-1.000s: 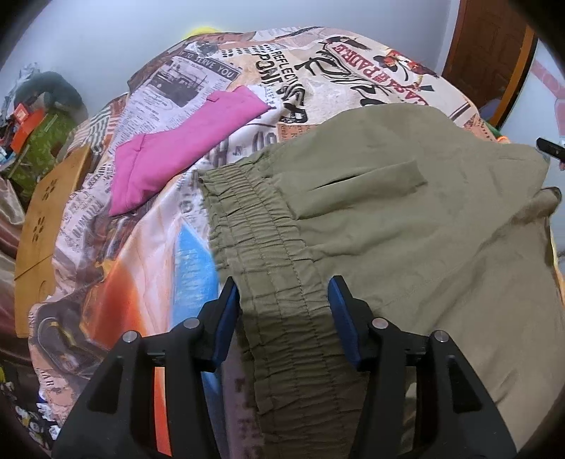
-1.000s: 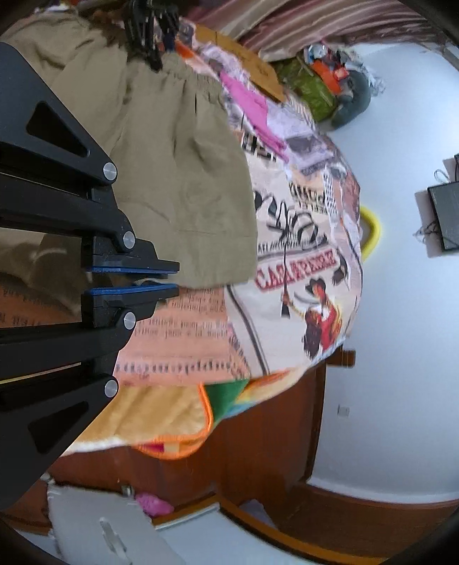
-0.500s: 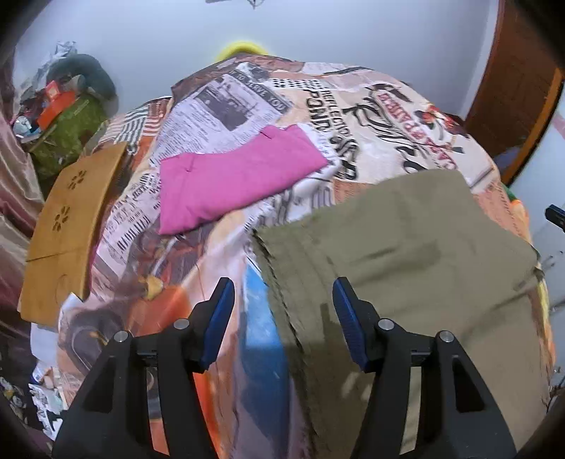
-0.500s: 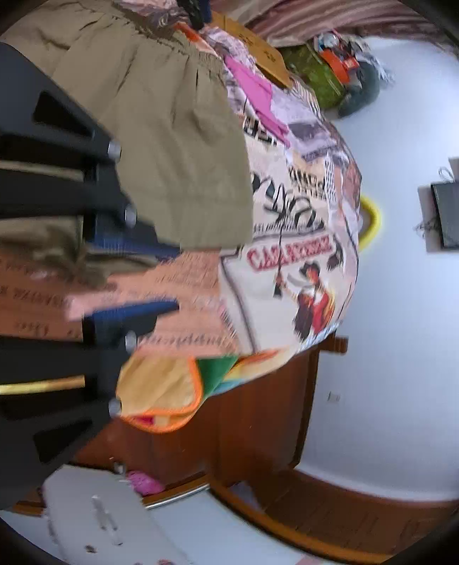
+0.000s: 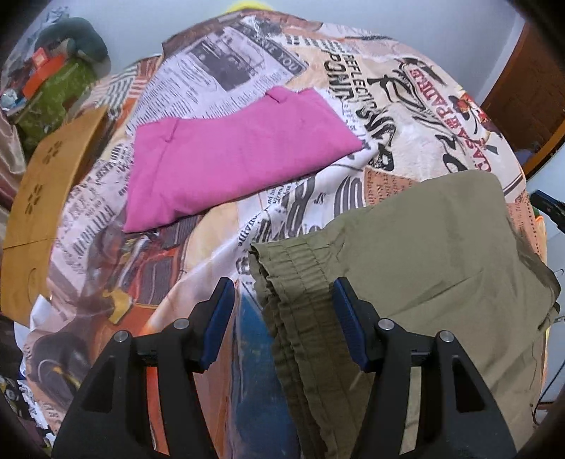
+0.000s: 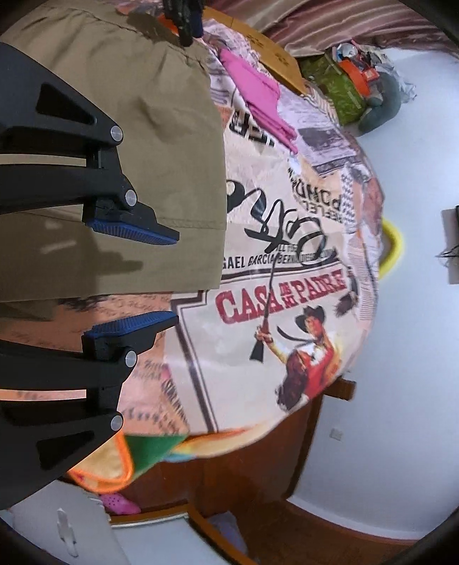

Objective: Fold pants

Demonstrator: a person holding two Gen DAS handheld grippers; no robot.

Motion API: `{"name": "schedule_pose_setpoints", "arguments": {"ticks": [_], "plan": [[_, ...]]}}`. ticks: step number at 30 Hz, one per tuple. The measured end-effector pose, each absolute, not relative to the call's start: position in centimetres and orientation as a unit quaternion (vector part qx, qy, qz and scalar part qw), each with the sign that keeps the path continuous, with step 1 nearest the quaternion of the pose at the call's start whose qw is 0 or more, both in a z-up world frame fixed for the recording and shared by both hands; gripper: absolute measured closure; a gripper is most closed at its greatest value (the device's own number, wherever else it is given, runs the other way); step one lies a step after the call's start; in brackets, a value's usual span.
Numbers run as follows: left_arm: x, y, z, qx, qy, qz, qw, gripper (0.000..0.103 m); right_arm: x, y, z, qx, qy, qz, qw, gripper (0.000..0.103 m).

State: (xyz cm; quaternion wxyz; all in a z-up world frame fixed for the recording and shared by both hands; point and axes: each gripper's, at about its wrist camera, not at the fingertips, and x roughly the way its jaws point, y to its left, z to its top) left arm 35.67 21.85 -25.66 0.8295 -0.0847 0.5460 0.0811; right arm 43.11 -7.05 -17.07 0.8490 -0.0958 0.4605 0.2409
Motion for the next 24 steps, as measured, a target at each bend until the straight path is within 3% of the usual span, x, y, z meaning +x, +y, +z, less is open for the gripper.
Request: {"name": "schedule_pose_setpoints", "arguments": {"ticks": [11,19,22,24], "plan": [[37.0,22.1,-26.8,-0.112,0.543,0.044,0.831,0.044,48.4,-4.2,-22.8,-0.083,0.536,0.262,0.799,0.068],[38.2,21.9,-28.1,-0.112,0.546,0.061,0.828,0.044,48.3,-3.9,-23.2,-0.052,0.517,0.261,0.813,0.068],[38.3,21.7,-28.0,-0.104,0.544,0.066,0.830,0.045,48.1,-3.5,-23.0,-0.065,0.504,0.259,0.821,0.073],[38.0,21.5,-27.6,-0.096,0.539,0.072,0.834,0.050,48.2,-3.3,-23.0,-0.068,0.498,0.255,0.826,0.090]]}}
